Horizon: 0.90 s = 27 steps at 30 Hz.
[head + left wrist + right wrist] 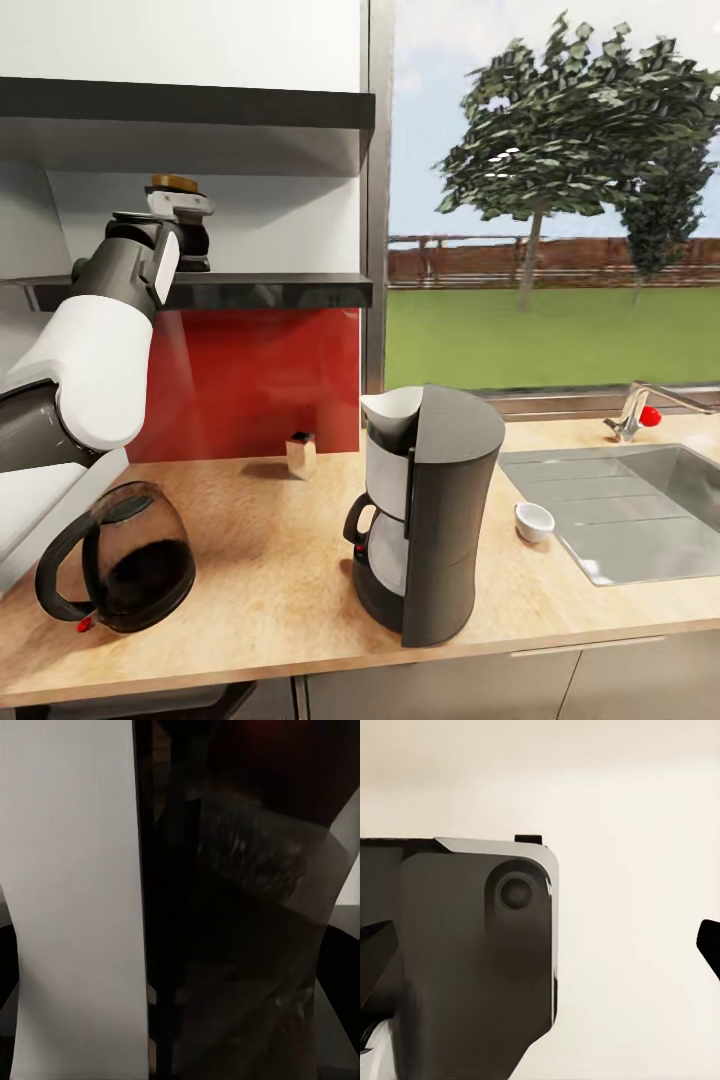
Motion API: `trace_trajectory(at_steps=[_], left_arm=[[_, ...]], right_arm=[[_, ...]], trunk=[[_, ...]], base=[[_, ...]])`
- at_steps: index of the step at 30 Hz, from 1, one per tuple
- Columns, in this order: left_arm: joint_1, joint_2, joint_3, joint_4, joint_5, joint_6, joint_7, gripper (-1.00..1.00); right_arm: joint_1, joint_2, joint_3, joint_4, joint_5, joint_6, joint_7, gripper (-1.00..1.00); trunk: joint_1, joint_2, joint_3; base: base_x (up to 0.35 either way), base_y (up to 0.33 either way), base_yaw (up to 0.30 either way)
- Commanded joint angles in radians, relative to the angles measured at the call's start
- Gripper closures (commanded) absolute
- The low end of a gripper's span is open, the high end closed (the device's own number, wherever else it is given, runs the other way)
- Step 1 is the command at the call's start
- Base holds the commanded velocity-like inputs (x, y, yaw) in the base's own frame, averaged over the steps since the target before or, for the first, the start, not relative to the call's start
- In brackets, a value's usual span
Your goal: Set up a coffee station on the kitchen countertop: keep the coffee maker on the countertop, move the bottle of coffee from the kitchen shelf to the counter next to the coffee maker, place a paper coffee filter on top of the coffee maker, put the saucer next to the coffee maker with the coffee cup on the saucer, and place the electric kettle next to the coffee maker.
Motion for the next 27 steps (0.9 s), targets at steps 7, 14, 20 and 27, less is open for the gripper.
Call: trace_trajectory(at_steps=[7,14,20,27], left_arm=[[-0.002,-0.002,0.002,-0.004,0.0,0.004,0.001,1.0],[-0.001,-0.004,-0.001,-0.084,0.002,0.051,0.0,1.0],[0.0,-0.004,-0.004,-0.124,0.0,0.074,-0.04,1.0],[0.001,-0.002,-0.003,-0.129,-0.001,0.077,-0.059,1.0]], right_arm=[[0.0,0.0,-0.003,0.001,-0.001,-0.003,0.0,-1.0],[-0.001,0.0,-0.003,0.001,-0.001,-0.003,0.0,-1.0],[0.0,0.0,-0.003,0.001,-0.001,-0.003,0.0,-1.0],[0.0,0.0,-0.003,0.001,-0.002,-0.003,0.0,-1.0]], trunk=[[0.0,-0.001,0.0],[0.0,-0.001,0.0],[0.0,-0.001,0.0],[0.0,-0.001,0.0]], base=[[-0.003,0.0,0.0],[-0.175,-0.104,-0.004],[-0.275,-0.116,-0.186],[-0.086,-0.032,-0.259]])
